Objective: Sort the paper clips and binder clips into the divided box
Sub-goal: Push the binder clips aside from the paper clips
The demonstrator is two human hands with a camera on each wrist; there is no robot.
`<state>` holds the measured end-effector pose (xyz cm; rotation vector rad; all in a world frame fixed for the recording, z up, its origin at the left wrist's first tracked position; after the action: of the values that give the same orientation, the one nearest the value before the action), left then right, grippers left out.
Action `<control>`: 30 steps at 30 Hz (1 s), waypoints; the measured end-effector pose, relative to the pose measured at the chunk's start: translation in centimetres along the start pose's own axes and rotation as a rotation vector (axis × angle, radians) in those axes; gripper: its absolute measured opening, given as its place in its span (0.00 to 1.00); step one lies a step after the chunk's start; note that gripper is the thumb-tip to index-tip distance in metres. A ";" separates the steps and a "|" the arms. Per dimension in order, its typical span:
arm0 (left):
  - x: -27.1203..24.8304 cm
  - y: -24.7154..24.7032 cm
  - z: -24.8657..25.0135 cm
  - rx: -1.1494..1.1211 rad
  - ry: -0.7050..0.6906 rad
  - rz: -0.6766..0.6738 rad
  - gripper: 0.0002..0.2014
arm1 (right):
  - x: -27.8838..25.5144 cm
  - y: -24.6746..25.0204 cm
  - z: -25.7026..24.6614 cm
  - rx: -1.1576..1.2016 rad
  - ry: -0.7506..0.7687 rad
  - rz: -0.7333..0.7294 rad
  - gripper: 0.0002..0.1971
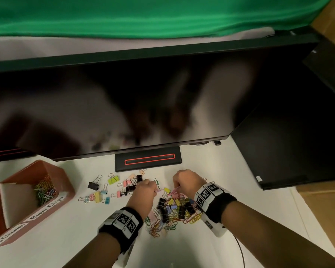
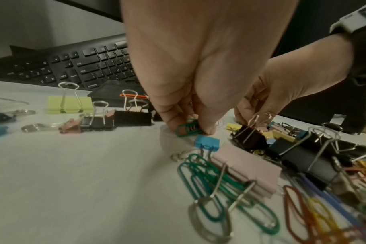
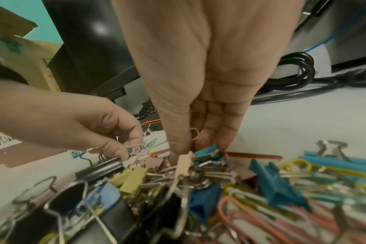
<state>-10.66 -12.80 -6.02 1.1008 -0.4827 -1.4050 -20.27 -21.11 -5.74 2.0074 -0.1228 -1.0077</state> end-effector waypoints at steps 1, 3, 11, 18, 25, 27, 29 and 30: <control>0.0 -0.1 0.0 0.013 0.004 -0.003 0.09 | 0.0 0.0 0.0 -0.014 -0.006 -0.018 0.10; 0.1 -0.3 -0.1 0.051 0.001 -0.009 0.09 | 0.0 0.1 0.0 -0.002 -0.001 -0.040 0.10; -0.1 0.1 -0.4 0.011 -0.002 -0.047 0.10 | -0.1 -0.2 -0.3 0.078 0.081 -0.019 0.07; -3.9 8.5 -1.2 -0.353 -0.067 0.112 0.02 | -1.6 2.2 -2.9 0.188 0.146 0.054 0.09; -11.4 18.7 -9.2 -0.501 -0.006 0.274 0.06 | -1.6 8.2 -15.4 0.324 0.386 0.259 0.05; -13.5 21.0 -12.8 -0.547 0.095 0.352 0.05 | -0.5 9.4 -20.5 0.316 0.444 0.311 0.04; -15.3 23.0 -16.4 -0.478 0.199 0.437 0.04 | 0.9 10.3 -25.8 0.323 0.493 0.358 0.03; -15.9 23.7 -18.2 -0.437 0.250 0.466 0.05 | 1.7 10.6 -28.3 0.331 0.509 0.375 0.04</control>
<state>14.15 3.37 10.34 0.7320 -0.2141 -0.8905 3.32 -9.86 9.57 2.3611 -0.3921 -0.2337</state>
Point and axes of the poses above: each hand's wrist, its own x-axis towards the middle knuckle, its own y-axis out of the back of the hand, z = x × y, the point moved 8 cm from there along x, towards the middle knuckle, and after that the axes turned 1 degree about -x, right-handed, at the moved point
